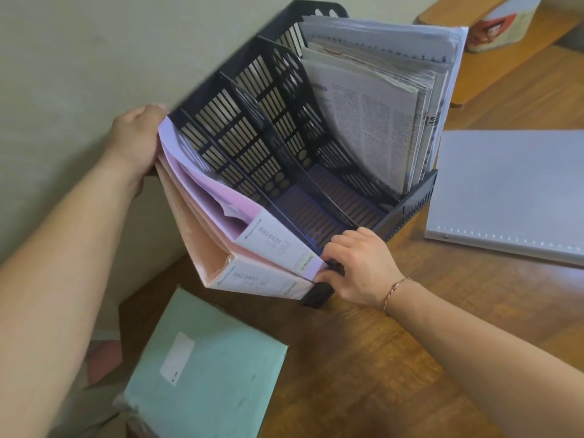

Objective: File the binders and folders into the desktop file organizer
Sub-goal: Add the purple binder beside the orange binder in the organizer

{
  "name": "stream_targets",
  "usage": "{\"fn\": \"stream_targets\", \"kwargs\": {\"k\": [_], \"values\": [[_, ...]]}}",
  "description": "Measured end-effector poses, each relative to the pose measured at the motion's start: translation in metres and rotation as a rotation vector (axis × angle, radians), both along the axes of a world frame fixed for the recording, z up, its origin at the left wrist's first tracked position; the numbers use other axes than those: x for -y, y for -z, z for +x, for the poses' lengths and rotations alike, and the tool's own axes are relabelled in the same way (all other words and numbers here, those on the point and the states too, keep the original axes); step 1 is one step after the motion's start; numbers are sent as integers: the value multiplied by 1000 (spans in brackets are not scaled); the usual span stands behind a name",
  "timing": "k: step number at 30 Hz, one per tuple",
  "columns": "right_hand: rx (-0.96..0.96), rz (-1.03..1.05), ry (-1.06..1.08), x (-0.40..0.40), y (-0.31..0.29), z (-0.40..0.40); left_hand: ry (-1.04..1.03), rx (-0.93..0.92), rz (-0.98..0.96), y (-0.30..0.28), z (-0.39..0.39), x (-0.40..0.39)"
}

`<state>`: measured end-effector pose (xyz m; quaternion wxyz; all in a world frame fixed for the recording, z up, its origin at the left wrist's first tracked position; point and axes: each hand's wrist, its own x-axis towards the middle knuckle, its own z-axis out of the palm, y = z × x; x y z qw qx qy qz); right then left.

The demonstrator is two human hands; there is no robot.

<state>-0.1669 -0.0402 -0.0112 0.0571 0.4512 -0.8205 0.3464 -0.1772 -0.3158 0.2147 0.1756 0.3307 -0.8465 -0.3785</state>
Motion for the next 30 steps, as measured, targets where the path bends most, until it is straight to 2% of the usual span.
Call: {"fn": "stream_targets", "kwargs": {"k": [16, 24, 30], "values": [[-21, -202, -44, -3, 9, -2, -12, -32, 15, 0, 0, -6], [-24, -199, 19, 0, 8, 0, -19, -20, -6, 0, -1, -7], [-26, -116, 69, 4, 7, 3, 18, 2, -26, -2, 0, 2]]}}
